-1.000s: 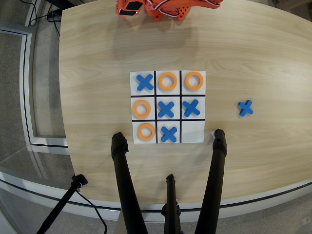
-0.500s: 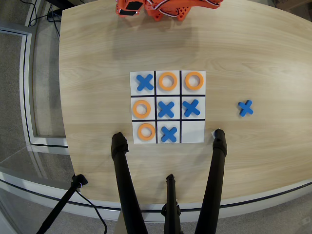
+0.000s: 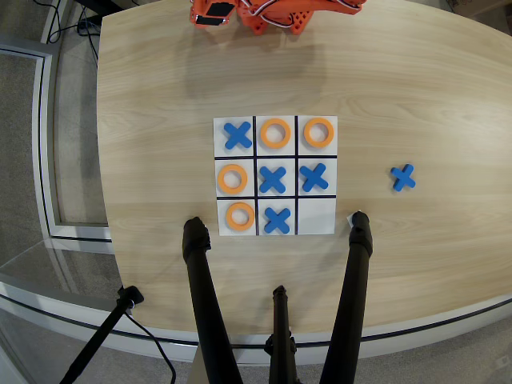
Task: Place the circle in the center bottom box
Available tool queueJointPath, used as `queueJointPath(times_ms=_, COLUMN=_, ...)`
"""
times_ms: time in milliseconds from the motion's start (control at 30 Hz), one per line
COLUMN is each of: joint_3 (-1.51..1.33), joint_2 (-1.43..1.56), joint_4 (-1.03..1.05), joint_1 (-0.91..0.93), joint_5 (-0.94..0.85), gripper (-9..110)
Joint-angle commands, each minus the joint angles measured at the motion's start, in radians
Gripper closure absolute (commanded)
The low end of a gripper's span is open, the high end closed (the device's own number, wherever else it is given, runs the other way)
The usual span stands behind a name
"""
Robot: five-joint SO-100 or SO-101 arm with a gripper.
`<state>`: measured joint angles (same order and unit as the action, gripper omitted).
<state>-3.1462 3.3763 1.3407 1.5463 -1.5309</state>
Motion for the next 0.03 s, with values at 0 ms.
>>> queueJointPath(times_ms=0, joint_3=-0.057, joint_2=0.017, joint_4=0.009, joint_1=0.005, joint_5=0.005, gripper=101)
